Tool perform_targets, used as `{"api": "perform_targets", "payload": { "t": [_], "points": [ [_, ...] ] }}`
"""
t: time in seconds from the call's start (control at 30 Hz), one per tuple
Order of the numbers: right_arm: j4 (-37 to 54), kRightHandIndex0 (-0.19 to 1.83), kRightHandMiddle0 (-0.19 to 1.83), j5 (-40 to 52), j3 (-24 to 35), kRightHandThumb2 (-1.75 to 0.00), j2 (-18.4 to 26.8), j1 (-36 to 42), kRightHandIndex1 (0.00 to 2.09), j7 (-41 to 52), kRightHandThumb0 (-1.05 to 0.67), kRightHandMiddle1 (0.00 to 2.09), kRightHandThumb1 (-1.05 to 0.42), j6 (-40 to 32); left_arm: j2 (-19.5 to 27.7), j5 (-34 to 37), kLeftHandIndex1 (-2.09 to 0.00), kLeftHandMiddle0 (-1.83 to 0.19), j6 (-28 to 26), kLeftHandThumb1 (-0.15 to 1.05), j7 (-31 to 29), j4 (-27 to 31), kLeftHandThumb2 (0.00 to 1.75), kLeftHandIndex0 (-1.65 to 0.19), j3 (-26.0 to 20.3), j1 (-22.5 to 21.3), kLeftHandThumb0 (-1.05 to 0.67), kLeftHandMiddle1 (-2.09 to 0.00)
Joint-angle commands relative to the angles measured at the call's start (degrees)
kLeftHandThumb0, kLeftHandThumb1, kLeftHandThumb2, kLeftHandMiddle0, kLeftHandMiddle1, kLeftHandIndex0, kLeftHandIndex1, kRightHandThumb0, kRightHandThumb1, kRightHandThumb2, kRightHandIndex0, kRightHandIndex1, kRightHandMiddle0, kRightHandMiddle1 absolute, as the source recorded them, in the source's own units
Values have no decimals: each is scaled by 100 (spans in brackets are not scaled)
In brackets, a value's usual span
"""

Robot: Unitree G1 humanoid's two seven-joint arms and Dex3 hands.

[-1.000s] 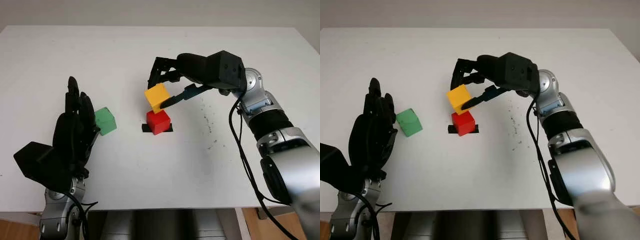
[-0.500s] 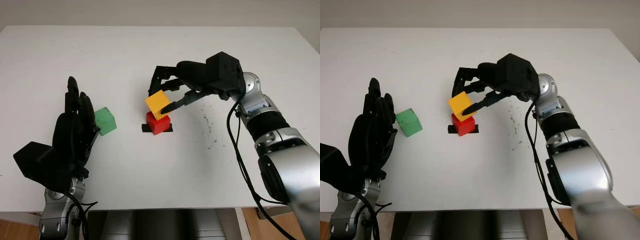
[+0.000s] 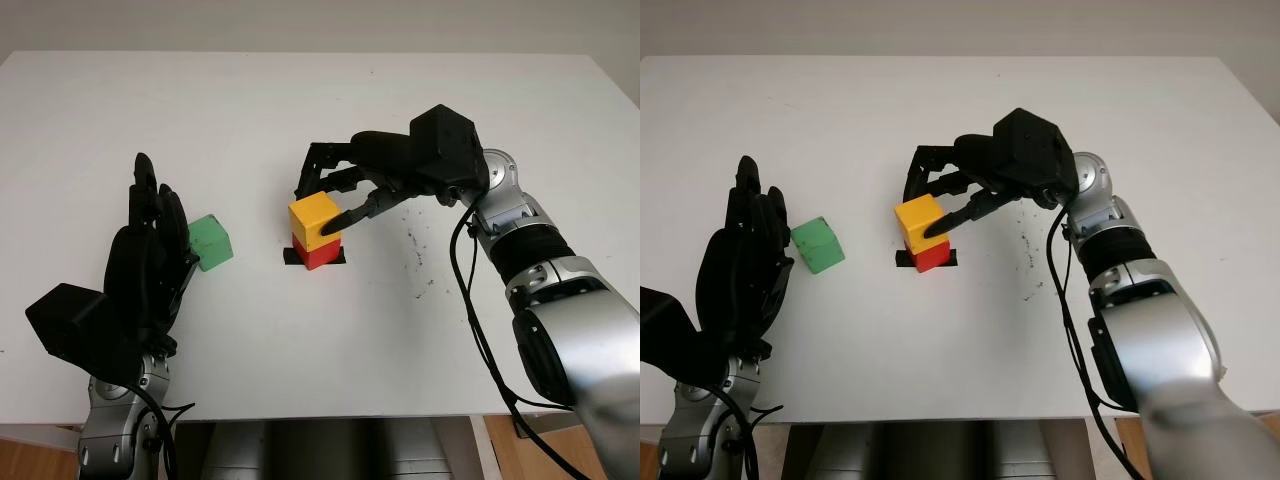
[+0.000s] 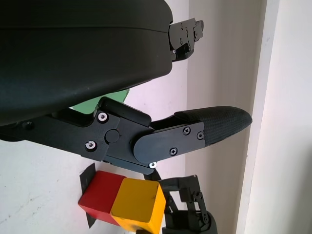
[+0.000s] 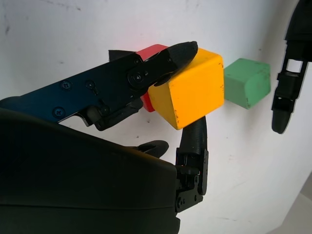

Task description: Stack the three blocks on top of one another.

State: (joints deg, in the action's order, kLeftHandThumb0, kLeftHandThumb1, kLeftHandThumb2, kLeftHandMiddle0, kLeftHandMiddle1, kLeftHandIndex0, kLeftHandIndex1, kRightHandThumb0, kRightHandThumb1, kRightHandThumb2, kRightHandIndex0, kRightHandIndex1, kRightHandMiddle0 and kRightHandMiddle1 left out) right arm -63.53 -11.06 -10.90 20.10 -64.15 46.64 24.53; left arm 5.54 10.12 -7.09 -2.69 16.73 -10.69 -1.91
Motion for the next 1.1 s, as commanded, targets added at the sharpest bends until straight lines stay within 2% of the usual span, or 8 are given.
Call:
{"api": "perform_targets", "payload": {
  "t": [0.0,0.47,1.07],
  "points": [
    [-9,41,38,-141,-98,-5,40,-71,10,-126,-52,157,-94,170,6,19,0,19,25,105,3,67,63,19,-15,12,-74,0],
    [-9,40,39,-565,-257,-5,111,-109,9,-597,-50,151,-95,510,11,-17,0,19,20,105,31,84,65,19,-9,25,-73,0],
    [-65,39,39,-505,-195,-6,155,-153,8,-532,-51,153,-95,504,40,6,0,19,31,105,-10,78,65,19,-29,34,-73,0]
  ]
}}
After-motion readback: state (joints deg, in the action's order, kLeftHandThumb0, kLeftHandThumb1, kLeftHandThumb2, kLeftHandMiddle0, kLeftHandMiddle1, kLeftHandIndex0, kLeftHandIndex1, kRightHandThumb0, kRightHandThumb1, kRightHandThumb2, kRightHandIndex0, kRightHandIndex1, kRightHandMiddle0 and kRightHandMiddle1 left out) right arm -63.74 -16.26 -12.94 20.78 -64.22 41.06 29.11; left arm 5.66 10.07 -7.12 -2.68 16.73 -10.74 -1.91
